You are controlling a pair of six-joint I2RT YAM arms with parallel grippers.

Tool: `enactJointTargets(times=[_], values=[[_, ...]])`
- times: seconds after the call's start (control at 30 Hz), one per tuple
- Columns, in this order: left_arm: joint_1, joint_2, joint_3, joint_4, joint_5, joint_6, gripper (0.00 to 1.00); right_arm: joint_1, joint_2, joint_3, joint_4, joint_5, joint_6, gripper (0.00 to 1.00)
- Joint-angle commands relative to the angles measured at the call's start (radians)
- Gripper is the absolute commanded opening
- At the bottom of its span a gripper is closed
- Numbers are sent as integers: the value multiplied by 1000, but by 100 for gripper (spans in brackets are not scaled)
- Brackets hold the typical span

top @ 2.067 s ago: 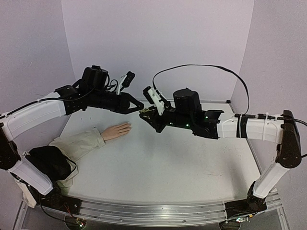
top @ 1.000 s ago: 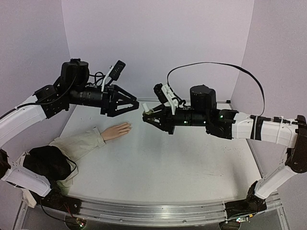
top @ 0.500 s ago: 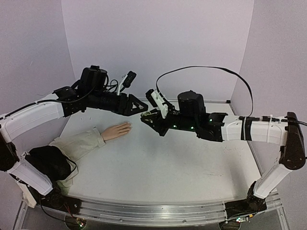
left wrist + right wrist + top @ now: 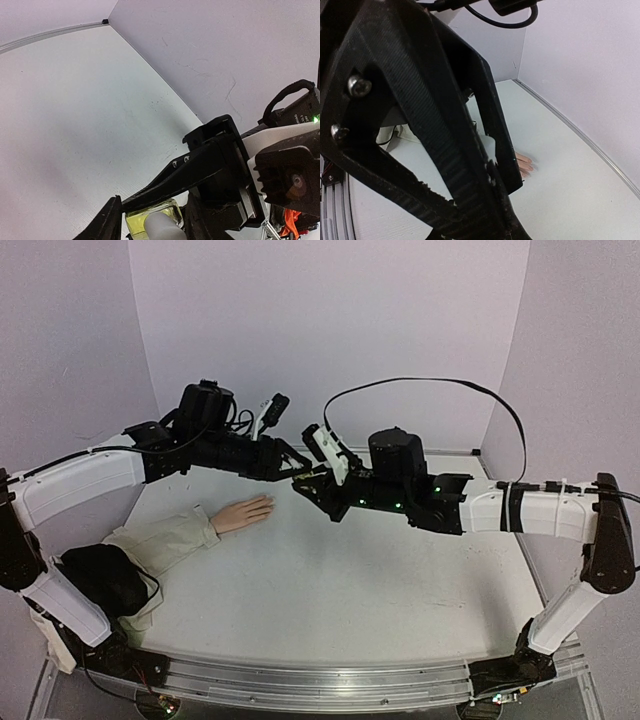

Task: Paint the nails

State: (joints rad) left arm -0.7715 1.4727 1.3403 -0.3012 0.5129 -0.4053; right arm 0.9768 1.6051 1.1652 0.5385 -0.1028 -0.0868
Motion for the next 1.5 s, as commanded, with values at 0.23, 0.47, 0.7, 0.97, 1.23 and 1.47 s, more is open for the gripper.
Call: enactJointTargets(times=[0.23, 0.47, 0.7, 0.97, 1.23, 1.47], values=[[-4, -48, 23, 67, -37, 0, 24, 7, -2, 46, 45, 6, -19, 0], [-4, -33, 20, 79, 75, 67, 4, 3, -27, 34, 45, -72, -5, 0], [-6, -90, -14, 88, 643, 371, 0, -70, -43, 90, 82, -938, 135, 0], [-6, -135, -5, 88, 815, 436, 0, -47, -48, 98, 150, -1073, 232, 0], [4, -215, -29, 64, 593, 370, 52, -47, -92, 37, 41, -759, 79, 0], [5, -211, -10, 6, 273, 269, 66, -45, -112, -14, 37, -451, 13, 0]])
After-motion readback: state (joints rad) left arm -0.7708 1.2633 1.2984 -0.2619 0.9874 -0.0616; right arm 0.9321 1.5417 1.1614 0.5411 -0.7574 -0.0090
